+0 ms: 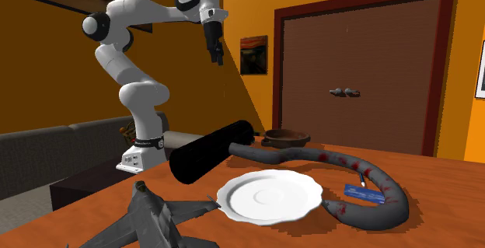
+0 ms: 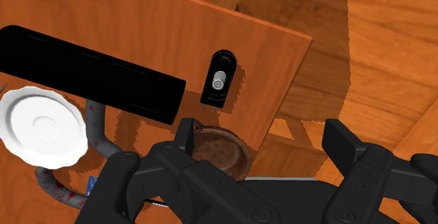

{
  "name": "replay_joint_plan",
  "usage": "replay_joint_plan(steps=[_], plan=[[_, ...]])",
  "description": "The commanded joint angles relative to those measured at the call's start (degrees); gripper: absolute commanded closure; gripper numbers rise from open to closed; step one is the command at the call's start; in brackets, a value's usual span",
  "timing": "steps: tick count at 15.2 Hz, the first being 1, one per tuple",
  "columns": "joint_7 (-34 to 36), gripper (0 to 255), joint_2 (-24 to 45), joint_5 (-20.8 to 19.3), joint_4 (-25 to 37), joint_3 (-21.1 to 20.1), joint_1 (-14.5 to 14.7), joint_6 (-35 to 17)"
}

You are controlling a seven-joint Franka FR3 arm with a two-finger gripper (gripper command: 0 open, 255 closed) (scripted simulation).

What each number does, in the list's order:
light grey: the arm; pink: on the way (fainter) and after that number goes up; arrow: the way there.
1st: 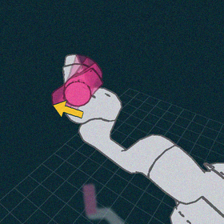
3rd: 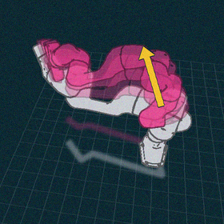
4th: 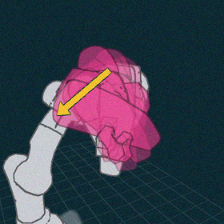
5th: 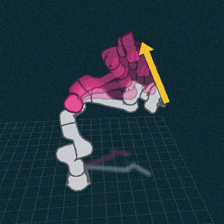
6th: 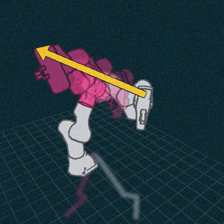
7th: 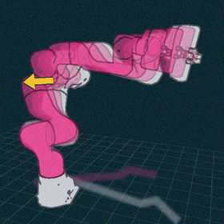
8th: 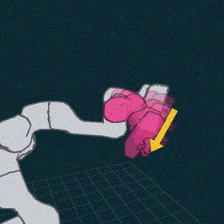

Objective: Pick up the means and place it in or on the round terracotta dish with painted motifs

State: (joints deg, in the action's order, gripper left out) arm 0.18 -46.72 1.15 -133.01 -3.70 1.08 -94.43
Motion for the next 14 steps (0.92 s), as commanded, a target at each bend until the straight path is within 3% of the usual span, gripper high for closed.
replay_joint_plan(steps=[1,14], plan=[[0.0,0,0.0,0.0,0.0,0.0,0.0,0.0],[0.25,0,17.59,-0.24,-9.21,1.07,-1.9,-20.74]])
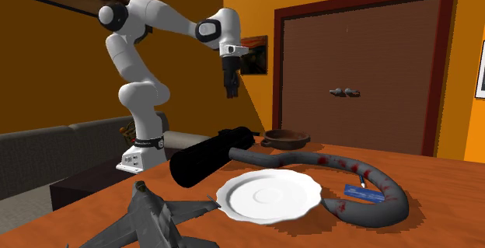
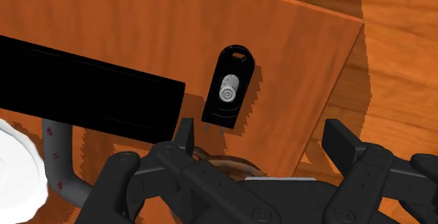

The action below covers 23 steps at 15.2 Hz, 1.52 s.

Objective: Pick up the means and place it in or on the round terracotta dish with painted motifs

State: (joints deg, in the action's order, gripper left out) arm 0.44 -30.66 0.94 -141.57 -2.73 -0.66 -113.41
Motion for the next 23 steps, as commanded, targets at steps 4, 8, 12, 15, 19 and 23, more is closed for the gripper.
replay_joint_plan(steps=[4,8,12,15,19,23], plan=[[0.08,0,9.03,-0.12,-1.28,0.43,-0.74,-8.04],[0.17,0,17.26,-0.21,-0.83,0.8,-1.25,-13.96],[0.22,0,22.25,-0.25,-0.98,0.96,-1.48,-18.22],[0.25,0,23.83,-0.28,-1.96,0.94,-1.49,-20.79],[0.28,0,25.3,-0.31,-2.71,0.87,-1.54,-23.01],[0.27,0,25.29,-0.3,-2.72,0.8,-1.6,-23.0]])
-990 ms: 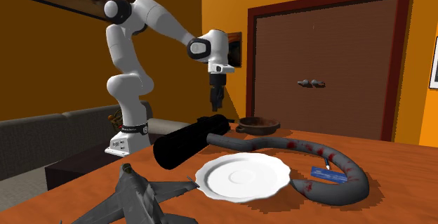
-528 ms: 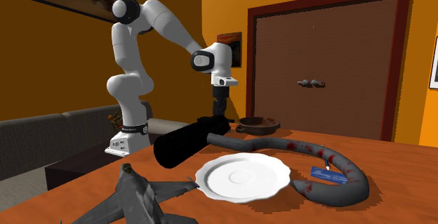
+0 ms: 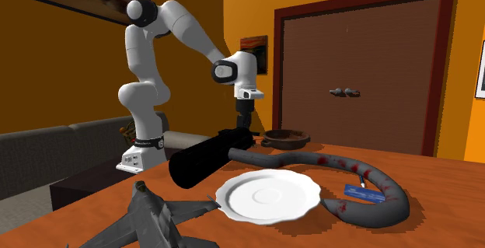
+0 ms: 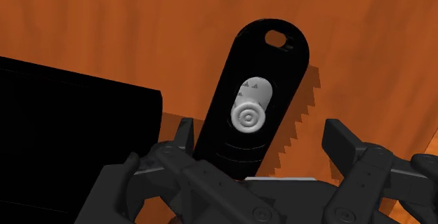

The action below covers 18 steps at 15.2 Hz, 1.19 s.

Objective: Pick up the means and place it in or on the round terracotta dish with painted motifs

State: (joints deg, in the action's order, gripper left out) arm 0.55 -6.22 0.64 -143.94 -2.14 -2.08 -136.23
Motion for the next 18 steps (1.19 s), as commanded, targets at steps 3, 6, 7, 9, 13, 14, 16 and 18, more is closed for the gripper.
replay_joint_plan(steps=[3,6,7,9,13,14,16,18], plan=[[0.16,0,0.86,0.0,-0.34,0.16,-0.23,-0.18],[0.14,255,0.56,0.03,-0.46,0.16,-0.22,-0.01],[0.15,255,0.54,0.04,-0.52,0.15,-0.21,-0.04],[0.19,255,0.6,0.04,-0.47,0.12,-0.19,-0.05],[0.16,255,0.86,0.0,-0.34,0.16,-0.23,-0.19],[0.14,255,0.24,0.02,-0.1,0.17,-0.23,0.67],[0.12,255,-0.95,0.06,0.42,0.18,-0.23,2.38],[0.1,255,-2.09,0.09,0.99,0.19,-0.23,4.09]])
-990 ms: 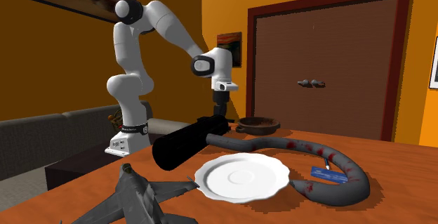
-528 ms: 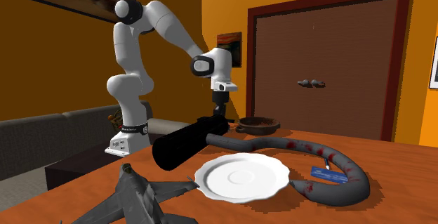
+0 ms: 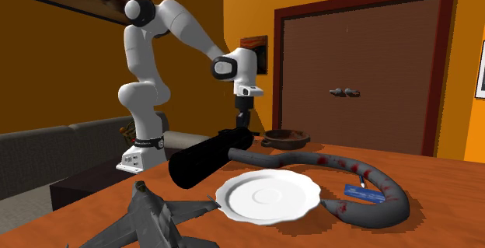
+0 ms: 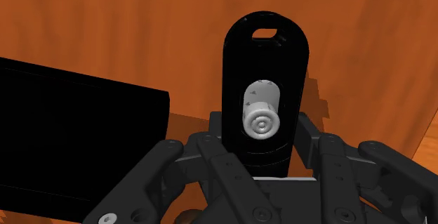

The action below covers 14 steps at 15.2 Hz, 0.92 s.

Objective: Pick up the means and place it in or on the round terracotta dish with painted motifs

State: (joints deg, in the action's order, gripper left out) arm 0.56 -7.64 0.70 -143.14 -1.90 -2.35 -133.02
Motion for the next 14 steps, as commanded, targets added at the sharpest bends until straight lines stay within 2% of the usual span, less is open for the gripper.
replay_joint_plan(steps=[1,14], plan=[[0.08,255,-1.22,0.04,0.5,-0.04,0.05,1.73],[0.01,255,-7.01,0.13,5.61,0.05,0.06,12.64]])
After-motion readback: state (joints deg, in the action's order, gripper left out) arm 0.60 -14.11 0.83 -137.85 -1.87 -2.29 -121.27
